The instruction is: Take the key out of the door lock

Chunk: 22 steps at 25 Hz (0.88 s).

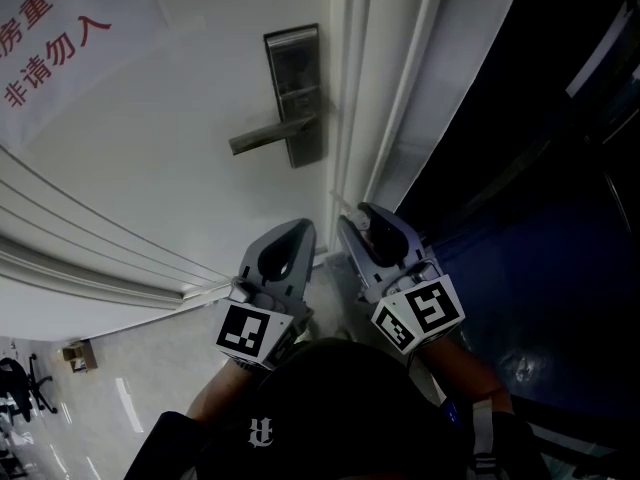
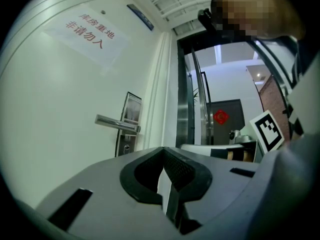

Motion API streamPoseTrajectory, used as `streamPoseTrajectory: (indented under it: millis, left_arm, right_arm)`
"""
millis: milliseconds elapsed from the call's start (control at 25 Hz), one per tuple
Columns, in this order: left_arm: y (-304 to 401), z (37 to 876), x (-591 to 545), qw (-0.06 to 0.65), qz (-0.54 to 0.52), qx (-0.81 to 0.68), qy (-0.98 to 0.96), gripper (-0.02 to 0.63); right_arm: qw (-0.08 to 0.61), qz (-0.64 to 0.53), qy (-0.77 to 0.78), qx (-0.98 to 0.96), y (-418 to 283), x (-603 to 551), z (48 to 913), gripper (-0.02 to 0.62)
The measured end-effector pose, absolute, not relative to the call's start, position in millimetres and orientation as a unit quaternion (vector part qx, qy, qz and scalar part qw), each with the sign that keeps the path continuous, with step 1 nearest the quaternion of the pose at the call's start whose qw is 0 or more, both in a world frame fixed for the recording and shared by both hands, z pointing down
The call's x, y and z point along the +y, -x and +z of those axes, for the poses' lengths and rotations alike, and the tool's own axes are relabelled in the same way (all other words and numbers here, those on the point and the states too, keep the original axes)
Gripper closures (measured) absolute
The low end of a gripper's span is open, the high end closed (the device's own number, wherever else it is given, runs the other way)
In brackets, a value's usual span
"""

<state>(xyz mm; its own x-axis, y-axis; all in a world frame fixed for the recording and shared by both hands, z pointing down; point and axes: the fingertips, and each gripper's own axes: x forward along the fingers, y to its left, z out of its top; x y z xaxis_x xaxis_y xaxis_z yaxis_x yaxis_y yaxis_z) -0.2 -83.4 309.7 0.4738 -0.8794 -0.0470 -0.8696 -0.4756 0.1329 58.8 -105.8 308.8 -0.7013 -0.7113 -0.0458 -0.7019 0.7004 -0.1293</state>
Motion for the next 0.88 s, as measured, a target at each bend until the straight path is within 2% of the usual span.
streamPoseTrajectory:
  millis: [880]
  left_arm:
    - [2.3,310.3,-85.9,0.049,-0.06,-0.514,-0.854,0.6]
  right_arm:
    - [0.041,-0.047,0.375,0.925,-54.1,-106.9,307.2,0.459]
